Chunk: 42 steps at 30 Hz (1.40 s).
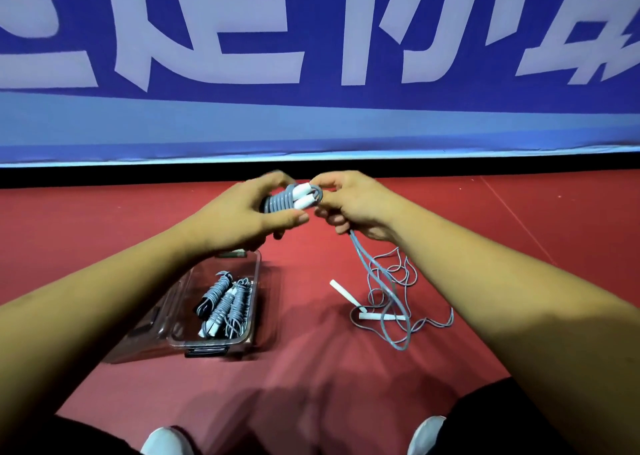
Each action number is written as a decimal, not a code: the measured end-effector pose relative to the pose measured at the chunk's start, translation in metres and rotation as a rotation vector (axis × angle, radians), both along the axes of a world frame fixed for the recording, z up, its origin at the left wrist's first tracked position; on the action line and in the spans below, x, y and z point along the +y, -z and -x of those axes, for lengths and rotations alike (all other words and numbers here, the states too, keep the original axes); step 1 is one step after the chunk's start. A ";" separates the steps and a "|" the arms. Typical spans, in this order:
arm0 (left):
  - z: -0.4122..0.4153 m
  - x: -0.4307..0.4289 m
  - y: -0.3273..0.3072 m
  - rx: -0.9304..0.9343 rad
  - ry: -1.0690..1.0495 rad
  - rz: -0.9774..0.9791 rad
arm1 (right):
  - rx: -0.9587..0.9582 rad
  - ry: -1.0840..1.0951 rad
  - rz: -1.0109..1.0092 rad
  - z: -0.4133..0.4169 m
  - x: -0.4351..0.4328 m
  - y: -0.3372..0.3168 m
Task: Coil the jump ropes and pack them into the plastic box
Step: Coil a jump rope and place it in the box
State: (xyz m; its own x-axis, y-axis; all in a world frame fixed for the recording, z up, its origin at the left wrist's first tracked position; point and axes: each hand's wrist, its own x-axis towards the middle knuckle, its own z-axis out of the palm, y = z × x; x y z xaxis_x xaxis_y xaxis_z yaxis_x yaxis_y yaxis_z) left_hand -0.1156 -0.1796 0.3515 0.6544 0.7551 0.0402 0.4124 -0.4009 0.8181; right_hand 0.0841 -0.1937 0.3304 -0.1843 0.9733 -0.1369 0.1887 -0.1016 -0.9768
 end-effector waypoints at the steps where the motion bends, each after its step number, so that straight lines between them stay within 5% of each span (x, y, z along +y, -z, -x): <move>1: -0.001 0.000 -0.001 -0.042 -0.047 0.020 | 0.021 -0.025 0.056 0.002 0.000 0.004; 6: 0.010 0.015 0.001 0.019 -0.162 -0.077 | -0.027 -0.098 0.170 0.018 -0.010 0.014; 13: 0.011 0.025 0.017 0.584 -0.338 -0.491 | -0.895 -0.208 -0.162 0.049 -0.026 -0.004; 21: -0.008 0.003 0.022 0.825 -0.165 -0.613 | -1.164 -0.232 -0.525 0.032 -0.027 -0.013; 24: -0.013 0.001 0.015 0.850 -0.099 -0.681 | -1.035 -0.112 -0.574 0.023 -0.022 -0.015; 27: -0.012 0.001 0.006 0.820 -0.010 -0.557 | -0.680 0.015 -0.445 0.014 -0.013 -0.020; 34: -0.012 -0.008 -0.007 0.029 0.017 -0.019 | 0.073 0.010 -0.095 -0.007 0.001 -0.011; 42: 0.002 0.005 -0.004 -0.237 -0.164 0.123 | 0.084 -0.129 0.023 0.013 -0.008 0.015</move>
State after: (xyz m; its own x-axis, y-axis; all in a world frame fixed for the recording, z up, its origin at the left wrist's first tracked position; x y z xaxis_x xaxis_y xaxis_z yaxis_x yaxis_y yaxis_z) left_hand -0.1175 -0.1750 0.3556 0.5068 0.8585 0.0788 0.2558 -0.2371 0.9372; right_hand 0.0716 -0.2019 0.3156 -0.3196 0.9375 -0.1375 0.1196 -0.1041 -0.9874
